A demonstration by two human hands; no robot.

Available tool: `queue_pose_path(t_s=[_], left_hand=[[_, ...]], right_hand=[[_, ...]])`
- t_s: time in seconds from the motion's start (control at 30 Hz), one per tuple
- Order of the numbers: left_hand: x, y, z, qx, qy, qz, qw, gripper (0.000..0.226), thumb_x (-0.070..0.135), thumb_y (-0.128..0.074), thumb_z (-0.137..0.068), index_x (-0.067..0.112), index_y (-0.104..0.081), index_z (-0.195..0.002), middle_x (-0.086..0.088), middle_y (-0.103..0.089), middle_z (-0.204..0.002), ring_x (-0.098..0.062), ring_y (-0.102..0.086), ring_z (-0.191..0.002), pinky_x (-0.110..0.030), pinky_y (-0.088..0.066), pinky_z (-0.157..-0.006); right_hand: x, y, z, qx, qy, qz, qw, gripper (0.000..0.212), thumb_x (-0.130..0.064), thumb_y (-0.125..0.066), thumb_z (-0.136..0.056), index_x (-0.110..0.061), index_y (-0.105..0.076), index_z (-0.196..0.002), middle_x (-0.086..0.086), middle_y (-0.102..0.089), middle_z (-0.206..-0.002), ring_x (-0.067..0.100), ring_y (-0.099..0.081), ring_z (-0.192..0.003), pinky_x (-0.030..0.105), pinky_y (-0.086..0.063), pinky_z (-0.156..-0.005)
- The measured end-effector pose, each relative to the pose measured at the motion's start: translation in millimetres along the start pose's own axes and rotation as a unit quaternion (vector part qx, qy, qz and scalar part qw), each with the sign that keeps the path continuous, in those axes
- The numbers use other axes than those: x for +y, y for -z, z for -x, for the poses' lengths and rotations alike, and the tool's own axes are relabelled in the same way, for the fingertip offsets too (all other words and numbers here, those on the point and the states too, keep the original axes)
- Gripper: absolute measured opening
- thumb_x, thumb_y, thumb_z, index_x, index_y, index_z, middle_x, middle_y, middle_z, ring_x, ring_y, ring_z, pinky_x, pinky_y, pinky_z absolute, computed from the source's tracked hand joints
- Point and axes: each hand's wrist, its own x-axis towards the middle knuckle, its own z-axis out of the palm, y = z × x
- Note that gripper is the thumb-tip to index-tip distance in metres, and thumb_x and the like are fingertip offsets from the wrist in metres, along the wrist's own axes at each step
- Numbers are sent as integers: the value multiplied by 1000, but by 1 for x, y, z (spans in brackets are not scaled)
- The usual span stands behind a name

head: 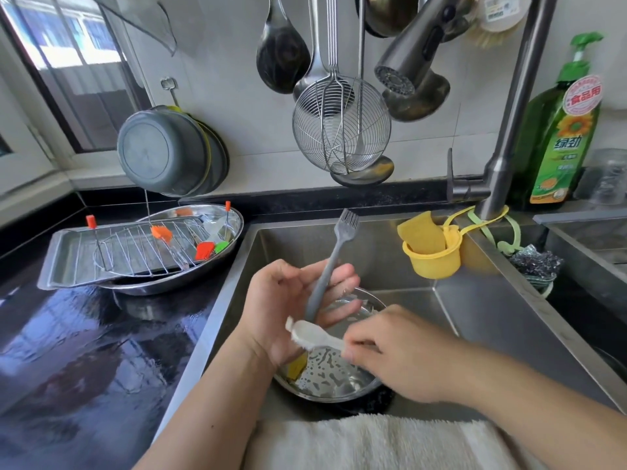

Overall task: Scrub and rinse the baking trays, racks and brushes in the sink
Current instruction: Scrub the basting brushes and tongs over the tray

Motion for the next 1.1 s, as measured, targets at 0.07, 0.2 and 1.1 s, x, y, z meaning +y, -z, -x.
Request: queue_pose_path(t_s=[0.07, 0.2, 1.1], left_hand=[[0, -4, 0, 10, -2, 1, 1000, 63, 17, -34, -89, -14, -52, -141, -25, -64, -123, -38, -61, -118, -57, -43, -113], [-1, -12, 2, 26, 15, -21, 999, 56, 25, -38, -99, -13, -57, -135, -28, -64, -125, -40, -62, -116, -52, -49, -106], [-16, -5, -9, 179, -19, -327, 928, 35, 17, -34, -110, 9, -66, -98, 3, -29, -56, -11, -19, -46, -22, -17, -42]], right_hand=[[9, 6, -5, 31, -27, 2, 999, 37, -42, -56, -98, -26, -54, -65, -2, -49, -60, 19, -51, -62, 41, -42, -61], [5, 4, -7, 53, -2, 23, 998, 41, -39, -54, -100, -21, -47, -64, -5, -48, -62, 10, -48, -62, 34, -36, -59], [47, 21, -12, 237, -121, 0, 964, 37, -37, -51, -101, -18, -53, -70, 0, -49, -57, 26, -50, -60, 43, -42, -56]])
